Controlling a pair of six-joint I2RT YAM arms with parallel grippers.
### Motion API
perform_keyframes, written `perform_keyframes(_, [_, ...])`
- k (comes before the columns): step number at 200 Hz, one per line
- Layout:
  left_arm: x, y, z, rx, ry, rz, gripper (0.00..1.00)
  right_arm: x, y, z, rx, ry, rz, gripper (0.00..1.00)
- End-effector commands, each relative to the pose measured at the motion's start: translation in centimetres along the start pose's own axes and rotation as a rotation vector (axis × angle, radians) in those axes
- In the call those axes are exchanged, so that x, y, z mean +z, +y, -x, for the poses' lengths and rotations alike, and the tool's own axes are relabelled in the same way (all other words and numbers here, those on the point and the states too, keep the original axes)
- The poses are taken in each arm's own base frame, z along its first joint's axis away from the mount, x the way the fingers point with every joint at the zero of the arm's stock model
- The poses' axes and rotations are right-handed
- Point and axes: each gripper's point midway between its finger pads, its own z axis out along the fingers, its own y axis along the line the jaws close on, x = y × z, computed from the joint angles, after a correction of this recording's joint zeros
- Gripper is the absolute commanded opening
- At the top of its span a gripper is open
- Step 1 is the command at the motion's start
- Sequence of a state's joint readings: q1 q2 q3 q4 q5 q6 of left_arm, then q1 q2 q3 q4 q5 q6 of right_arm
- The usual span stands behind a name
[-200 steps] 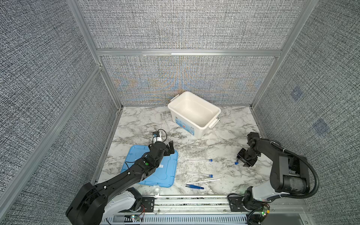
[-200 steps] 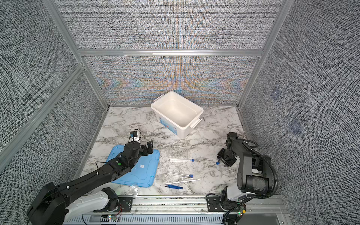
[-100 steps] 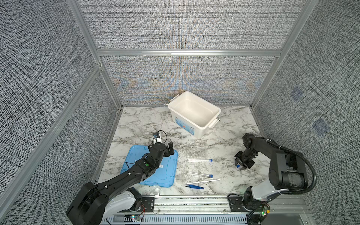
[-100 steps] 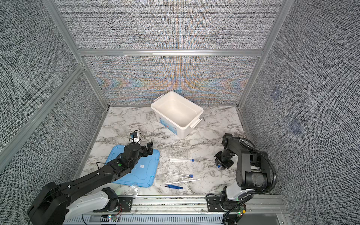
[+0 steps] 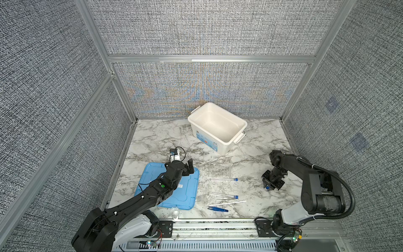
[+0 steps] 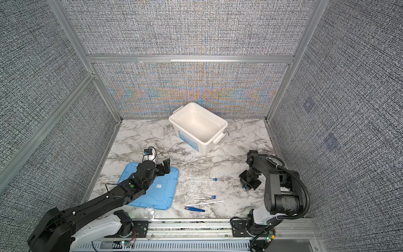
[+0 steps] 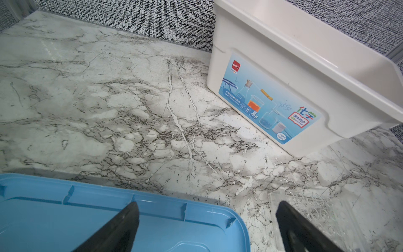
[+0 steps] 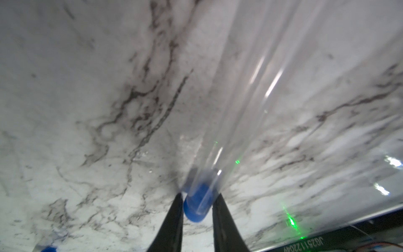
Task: Organize the chemistry lab equipment
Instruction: 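Lift the blue-capped tube upright with the right gripper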
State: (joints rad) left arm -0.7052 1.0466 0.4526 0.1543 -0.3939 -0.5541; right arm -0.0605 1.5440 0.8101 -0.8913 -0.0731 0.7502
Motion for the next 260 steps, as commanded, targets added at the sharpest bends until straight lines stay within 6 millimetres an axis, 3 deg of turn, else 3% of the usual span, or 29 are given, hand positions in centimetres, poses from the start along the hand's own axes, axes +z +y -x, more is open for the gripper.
perform_keyframes(1, [-0.1, -0.1, 0.6, 0.001, -0.013, 0.001, 0.99, -0.4, -1.2, -0.2, -0.026, -0.009, -0.058, 0.31])
perform_keyframes(33, [0.0, -0.4, 0.7, 0.0, -0.009, -0.008, 0.99, -1.6, -1.5, 0.5, -0.013, -0.055, -0.073, 0.43])
perform_keyframes(80, [0.0, -0.2, 0.4, -0.004, -0.004, -0.004, 0.99, -0.7, -0.5, 1.0, 0.033, -0.041, -0.026, 0.43])
perform_keyframes(146, [-0.3, 0.2, 0.7, 0.004, -0.018, 0.01, 0.99, 0.8, -0.6, 1.1, 0.05, -0.04, -0.009, 0.24])
perform_keyframes(180, [-0.2, -0.3, 0.9, 0.009, -0.014, 0.003, 0.99, 0.6, -0.7, 1.0, 0.045, -0.071, 0.019, 0.14])
perform_keyframes(260, [0.0, -1.7, 2.0, 0.017, -0.017, -0.038, 0.99, -1.4, -0.9, -1.2, -0.033, -0.07, 0.053, 0.15])
